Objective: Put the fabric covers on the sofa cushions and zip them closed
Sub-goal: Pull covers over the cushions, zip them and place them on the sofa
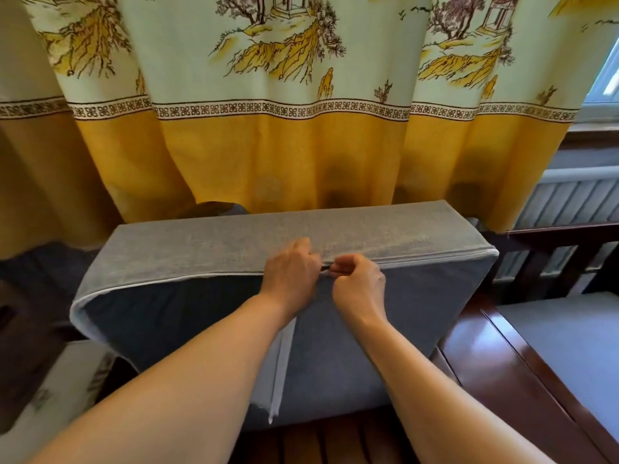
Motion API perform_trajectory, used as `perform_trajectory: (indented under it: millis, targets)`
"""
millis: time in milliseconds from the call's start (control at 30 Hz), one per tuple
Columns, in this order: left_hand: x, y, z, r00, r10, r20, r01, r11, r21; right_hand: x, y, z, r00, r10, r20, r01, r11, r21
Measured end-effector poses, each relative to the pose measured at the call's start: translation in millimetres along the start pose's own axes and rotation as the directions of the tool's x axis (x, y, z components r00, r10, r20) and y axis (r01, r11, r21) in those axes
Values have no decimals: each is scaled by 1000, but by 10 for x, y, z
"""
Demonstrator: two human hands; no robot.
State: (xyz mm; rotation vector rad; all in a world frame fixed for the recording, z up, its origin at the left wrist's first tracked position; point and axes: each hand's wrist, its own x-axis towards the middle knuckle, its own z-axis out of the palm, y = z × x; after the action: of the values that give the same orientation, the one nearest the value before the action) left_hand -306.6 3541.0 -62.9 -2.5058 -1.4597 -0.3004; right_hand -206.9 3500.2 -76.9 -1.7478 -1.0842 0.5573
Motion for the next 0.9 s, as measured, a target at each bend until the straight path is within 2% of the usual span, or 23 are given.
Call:
perform_trajectory:
  millis: [67, 233, 333, 467, 633, 900]
  targets:
    - [-104, -139, -29, 1000, 2, 7, -2, 998, 65, -116, -128, 232, 1000, -1, 27, 0, 1000, 13]
    - [-650, -1155, -11, 998, -42, 50, 30, 975, 221, -240, -253, 445, 992, 92, -85, -92, 996, 6]
    - [-876, -1691, -75, 995, -101, -2, 100, 982, 157, -290, -310, 521, 983, 130, -131, -133, 991, -13]
    - [-845, -1864, -95, 998, -59, -12, 60, 997, 39, -327, -385, 612, 967, 170, -189, -175, 985, -7]
    - [-850, -1969, 21, 996, -16, -84, 13, 999, -35, -475, -513, 919, 984, 147, -102, -145, 989, 23]
    - [-883, -2038, 97, 990, 25, -142, -39, 994, -98, -612, -668, 1228, 989, 129, -78, -128, 992, 14]
